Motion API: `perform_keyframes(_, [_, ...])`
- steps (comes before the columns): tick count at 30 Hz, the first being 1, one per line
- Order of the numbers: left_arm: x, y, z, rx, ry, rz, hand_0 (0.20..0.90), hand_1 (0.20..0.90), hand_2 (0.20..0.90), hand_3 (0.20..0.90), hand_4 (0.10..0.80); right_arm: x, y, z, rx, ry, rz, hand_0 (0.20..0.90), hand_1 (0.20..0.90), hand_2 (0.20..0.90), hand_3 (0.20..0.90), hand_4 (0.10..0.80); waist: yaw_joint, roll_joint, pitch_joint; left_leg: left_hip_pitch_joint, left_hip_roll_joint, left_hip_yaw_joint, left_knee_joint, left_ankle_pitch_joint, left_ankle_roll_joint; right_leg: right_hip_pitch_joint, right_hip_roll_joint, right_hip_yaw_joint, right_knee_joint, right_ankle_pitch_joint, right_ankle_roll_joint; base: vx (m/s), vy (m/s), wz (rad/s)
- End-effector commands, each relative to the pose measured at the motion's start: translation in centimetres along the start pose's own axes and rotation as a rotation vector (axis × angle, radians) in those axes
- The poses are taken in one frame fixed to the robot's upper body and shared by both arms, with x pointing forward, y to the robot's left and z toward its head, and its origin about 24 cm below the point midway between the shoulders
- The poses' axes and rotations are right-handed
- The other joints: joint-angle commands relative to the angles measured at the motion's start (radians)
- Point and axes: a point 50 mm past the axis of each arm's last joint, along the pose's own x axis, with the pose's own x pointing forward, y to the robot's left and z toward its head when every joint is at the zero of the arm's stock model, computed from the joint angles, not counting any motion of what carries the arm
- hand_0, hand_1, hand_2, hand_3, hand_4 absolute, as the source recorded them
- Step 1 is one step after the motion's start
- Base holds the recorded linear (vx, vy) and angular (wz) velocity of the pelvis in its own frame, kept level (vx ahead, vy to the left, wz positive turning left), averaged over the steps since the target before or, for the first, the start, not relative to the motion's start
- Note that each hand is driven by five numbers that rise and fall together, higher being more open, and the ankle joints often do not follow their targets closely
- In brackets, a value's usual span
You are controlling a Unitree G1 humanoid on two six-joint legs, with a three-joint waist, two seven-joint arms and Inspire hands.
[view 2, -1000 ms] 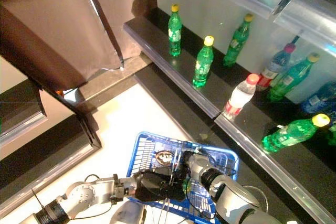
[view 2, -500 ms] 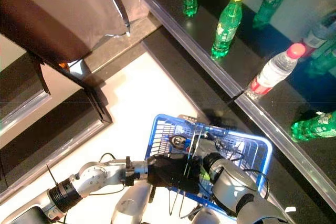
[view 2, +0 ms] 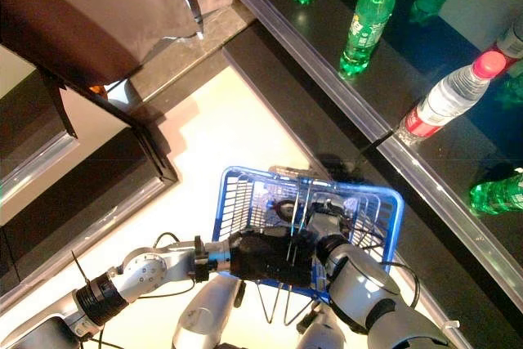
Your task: Pick up the drink and place into the basket.
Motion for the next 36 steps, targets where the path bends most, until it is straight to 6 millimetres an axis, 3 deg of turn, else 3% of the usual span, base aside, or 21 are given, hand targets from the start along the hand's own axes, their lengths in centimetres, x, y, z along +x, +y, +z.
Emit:
perform_keyframes(1, [2.1,-12.6,3.4,0.010,-0.182,-0.712,0.300,0.300,0.300,0.200,0.100,-1.1,-6.3,4.6,0.061,-0.173,-0.202,0.900,0.900,0.900,0.900,0.800,-0.009,-0.003,-0.049,0.016,-0.002,0.095,-0.015,-0.033,0.046,-0.053,-0.069,0.075,0.103,0.035,0.008,0.000,0.000,0.00])
perform_keyframes(5, [1.1,-11.8,4.6,-0.045,-0.262,-0.653,0.300,0.300,0.300,0.200,0.100,-1.8,-6.6,5.4,0.129,-0.289,-0.235,0.900,0.900,0.900,0.900,0.800,-0.023,-0.023,-0.072,0.040,0.014,0.105,-0.025,-0.034,0.038,-0.043,-0.055,0.082,0.099,0.026,0.005,0.005,-0.006,-0.02])
perform_keyframes(12, [-1.5,-8.6,5.1,-0.112,-0.476,-0.469,0.300,0.300,0.300,0.200,0.100,-5.8,-4.6,6.7,0.260,-0.541,-0.270,0.900,0.900,0.900,0.900,0.800,-0.076,-0.071,-0.128,0.106,0.047,0.124,-0.039,-0.048,0.023,-0.001,-0.026,0.109,0.088,0.000,0.001,0.041,-0.008,-0.11])
perform_keyframes(21, [-4.7,-4.1,3.8,-0.244,-0.701,-0.217,0.300,0.300,0.300,0.200,0.100,-10.7,-3.4,3.6,0.545,-0.821,-0.331,0.900,0.900,0.900,0.900,0.800,-0.129,-0.098,-0.225,0.205,0.064,0.152,-0.064,-0.064,0.020,0.064,-0.009,0.150,0.099,-0.014,0.006,0.093,0.017,-0.20])
perform_keyframes(24, [-6.0,-2.6,3.1,-0.279,-0.800,-0.110,0.300,0.300,0.300,0.200,0.100,-12.4,-3.1,2.2,0.669,-0.898,-0.358,0.900,0.900,0.900,0.900,0.800,-0.150,-0.103,-0.261,0.229,0.065,0.143,-0.069,-0.075,0.023,0.085,0.019,0.186,0.094,-0.035,0.005,0.098,-0.038,-0.10])
perform_keyframes(28, [-8.3,-1.0,2.9,-0.280,-0.969,0.032,0.300,0.300,0.300,0.200,0.100,-14.2,-3.8,0.8,0.809,-0.985,-0.429,0.900,0.900,0.900,0.900,0.800,-0.165,-0.111,-0.292,0.255,0.074,0.141,-0.073,-0.082,0.019,0.121,0.052,0.207,0.062,-0.064,-0.004,0.038,-0.084,-0.04])
perform_keyframes(32, [-12.1,0.4,2.8,-0.236,-1.211,0.209,0.300,0.300,0.300,0.200,0.100,-16.1,-5.2,-0.1,0.902,-1.094,-0.532,0.900,0.900,0.900,0.900,0.800,-0.164,-0.121,-0.321,0.279,0.097,0.151,-0.076,-0.083,0.001,0.154,0.072,0.199,0.020,-0.070,-0.017,-0.028,-0.114,-0.11])
perform_keyframes(36, [-14.2,1.6,2.5,-0.228,-1.312,0.381,0.300,0.300,0.300,0.200,0.100,-17.3,-6.4,-0.7,0.980,-1.191,-0.605,0.900,0.900,0.900,0.900,0.800,-0.161,-0.126,-0.341,0.292,0.113,0.161,-0.076,-0.079,-0.012,0.172,0.085,0.189,0.006,-0.071,-0.026,-0.023,-0.079,-0.12])
